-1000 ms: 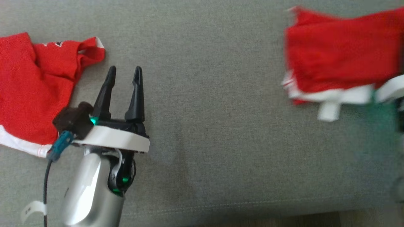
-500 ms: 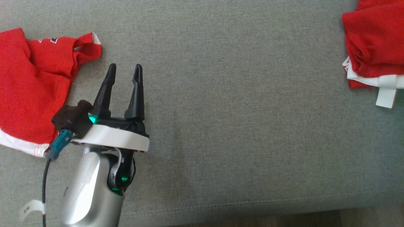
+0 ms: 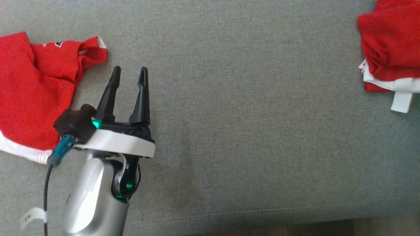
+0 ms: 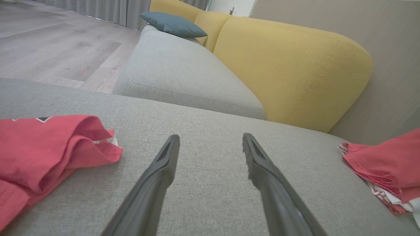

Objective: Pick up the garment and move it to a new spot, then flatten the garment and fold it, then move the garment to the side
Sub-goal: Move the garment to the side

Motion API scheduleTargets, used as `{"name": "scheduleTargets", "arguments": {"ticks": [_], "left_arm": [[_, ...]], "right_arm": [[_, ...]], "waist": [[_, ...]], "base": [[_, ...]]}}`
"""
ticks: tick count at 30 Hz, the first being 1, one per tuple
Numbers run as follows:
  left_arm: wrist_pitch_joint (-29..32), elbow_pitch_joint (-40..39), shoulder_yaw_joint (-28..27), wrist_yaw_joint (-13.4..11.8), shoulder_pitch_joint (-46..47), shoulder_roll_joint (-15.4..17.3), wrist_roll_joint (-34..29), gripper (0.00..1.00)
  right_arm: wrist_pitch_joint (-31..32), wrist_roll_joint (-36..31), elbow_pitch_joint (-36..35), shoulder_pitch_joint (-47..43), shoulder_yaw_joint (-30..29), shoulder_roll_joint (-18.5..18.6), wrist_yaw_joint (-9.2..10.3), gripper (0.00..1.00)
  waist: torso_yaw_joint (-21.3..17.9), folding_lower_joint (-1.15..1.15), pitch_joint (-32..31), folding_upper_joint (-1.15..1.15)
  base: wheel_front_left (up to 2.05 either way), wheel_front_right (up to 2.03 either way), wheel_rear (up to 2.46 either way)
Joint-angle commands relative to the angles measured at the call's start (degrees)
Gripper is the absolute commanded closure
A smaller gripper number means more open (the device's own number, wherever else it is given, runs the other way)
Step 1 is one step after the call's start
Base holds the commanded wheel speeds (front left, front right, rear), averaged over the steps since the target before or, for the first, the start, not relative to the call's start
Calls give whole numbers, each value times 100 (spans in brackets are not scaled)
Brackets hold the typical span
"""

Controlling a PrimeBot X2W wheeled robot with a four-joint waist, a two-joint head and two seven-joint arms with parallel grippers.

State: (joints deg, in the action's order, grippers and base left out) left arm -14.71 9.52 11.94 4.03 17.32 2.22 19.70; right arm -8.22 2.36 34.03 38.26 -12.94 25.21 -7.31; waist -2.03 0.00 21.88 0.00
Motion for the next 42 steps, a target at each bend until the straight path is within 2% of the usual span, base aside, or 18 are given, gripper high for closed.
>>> {"name": "scheduleTargets", "arguments": {"ticks": [1,6,12,14,15,25,35,42], "left_arm": [[-29,-156,-213,9,138,65,-42,0],[-29,-122,-224,5,99,65,-31,0],[-29,-101,-247,-8,19,65,-13,0],[-29,-117,-274,-21,-31,65,2,0],[-29,-117,-274,-21,-31,65,2,0],[-29,-248,-363,-123,-364,65,92,0],[-29,-349,-482,-142,-990,65,104,0],[-29,-422,-488,-157,-1350,65,-3,0]], "right_arm": [[-118,-26,-265,-36,74,169,-18,0],[-304,-68,-404,-55,115,32,-18,0],[-479,-54,-654,-144,358,-384,-18,0],[-546,-12,-846,-309,583,-700,-18,0],[-546,-12,-846,-309,583,-700,-18,0],[-640,83,-1387,-1164,1094,-1573,-18,0],[-666,147,-1651,-2123,1323,-2101,-18,0],[-675,260,-1879,-2840,1467,-2228,-18,0]], "waist": [[-4,0,-18,0],[-29,0,-134,0],[-92,0,-387,0],[-109,0,-577,0],[-109,0,-577,0],[-30,0,-1266,0],[97,0,-1843,0],[132,0,-2064,0]], "base": [[0,0,0],[0,0,0],[0,0,0],[0,0,0],[0,0,0],[0,0,0],[0,0,0],[0,0,0]]}}
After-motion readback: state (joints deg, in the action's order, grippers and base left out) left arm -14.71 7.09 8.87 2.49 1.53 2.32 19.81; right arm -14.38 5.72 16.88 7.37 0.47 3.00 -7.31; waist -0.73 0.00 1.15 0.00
